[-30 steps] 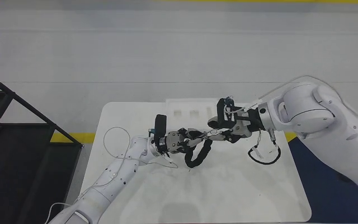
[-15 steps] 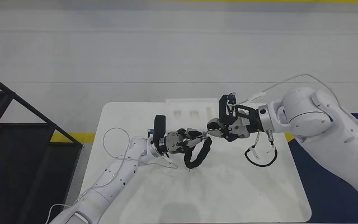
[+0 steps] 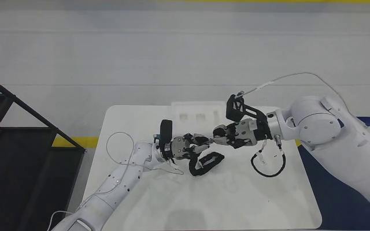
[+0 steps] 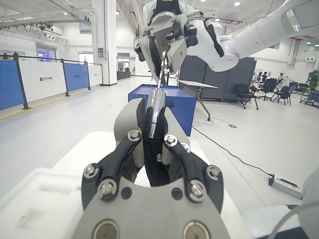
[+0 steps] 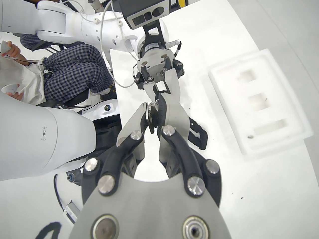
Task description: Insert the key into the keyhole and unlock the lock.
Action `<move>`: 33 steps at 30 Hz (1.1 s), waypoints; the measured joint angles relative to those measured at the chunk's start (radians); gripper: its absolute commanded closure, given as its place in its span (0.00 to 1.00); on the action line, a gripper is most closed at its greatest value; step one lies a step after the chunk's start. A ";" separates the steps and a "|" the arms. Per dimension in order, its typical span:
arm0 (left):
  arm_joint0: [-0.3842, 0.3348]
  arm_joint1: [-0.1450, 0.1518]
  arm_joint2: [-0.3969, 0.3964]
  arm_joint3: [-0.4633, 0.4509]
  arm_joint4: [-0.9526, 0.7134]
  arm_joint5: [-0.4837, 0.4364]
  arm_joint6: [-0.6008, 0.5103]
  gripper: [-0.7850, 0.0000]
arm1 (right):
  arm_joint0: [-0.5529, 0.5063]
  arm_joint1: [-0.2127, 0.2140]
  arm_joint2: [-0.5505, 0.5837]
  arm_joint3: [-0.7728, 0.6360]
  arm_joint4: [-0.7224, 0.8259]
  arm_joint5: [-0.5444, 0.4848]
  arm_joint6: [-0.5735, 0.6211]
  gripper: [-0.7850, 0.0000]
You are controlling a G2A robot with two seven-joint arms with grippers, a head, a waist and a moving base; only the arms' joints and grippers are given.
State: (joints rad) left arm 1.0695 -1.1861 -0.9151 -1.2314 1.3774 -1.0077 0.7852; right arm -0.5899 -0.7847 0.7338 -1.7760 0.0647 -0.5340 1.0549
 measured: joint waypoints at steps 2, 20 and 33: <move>-0.005 0.005 -0.002 0.009 0.043 0.007 -0.043 1.00 | -0.005 0.000 0.007 0.003 0.012 -0.001 0.004 0.00; -0.039 0.034 0.013 0.046 0.228 -0.005 -0.575 0.00 | -0.129 0.044 0.149 -0.048 -0.016 0.007 0.019 0.00; -0.207 0.054 0.116 0.129 0.070 -0.005 -0.563 0.00 | -0.198 0.018 0.145 0.046 -0.121 -0.170 -0.238 0.00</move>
State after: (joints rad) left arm 0.8622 -1.1318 -0.7996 -1.1029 1.4478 -1.0123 0.2222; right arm -0.7878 -0.7670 0.8788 -1.7301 -0.0559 -0.7040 0.8164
